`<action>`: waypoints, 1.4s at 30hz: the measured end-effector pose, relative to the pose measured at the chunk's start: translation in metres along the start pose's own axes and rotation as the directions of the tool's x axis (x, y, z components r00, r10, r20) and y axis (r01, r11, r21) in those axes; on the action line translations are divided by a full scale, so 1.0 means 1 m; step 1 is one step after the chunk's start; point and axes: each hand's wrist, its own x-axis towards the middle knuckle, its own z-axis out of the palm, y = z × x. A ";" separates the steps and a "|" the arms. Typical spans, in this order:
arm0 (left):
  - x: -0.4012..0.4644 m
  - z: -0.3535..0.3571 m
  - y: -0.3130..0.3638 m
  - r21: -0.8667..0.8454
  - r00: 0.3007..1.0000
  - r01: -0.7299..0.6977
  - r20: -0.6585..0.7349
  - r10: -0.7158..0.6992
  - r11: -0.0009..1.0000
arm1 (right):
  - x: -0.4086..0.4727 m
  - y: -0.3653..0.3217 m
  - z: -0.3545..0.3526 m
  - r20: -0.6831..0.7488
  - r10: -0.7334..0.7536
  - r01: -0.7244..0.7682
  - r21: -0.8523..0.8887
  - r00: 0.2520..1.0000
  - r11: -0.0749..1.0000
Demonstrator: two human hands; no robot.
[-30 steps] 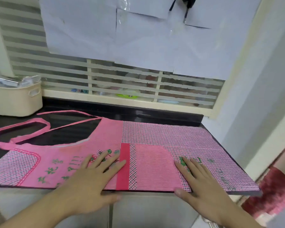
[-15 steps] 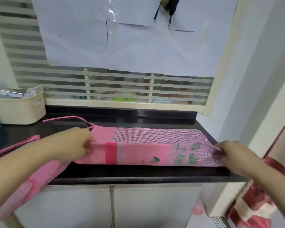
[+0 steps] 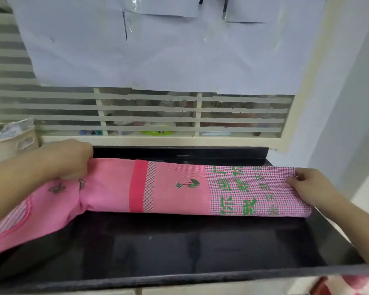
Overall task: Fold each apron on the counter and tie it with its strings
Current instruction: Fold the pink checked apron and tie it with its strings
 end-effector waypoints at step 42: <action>-0.073 0.100 0.095 -0.631 0.972 0.079 -0.122 -0.200 0.771 | -0.129 -0.156 0.180 0.540 -0.478 0.675 -0.249 0.692 0.695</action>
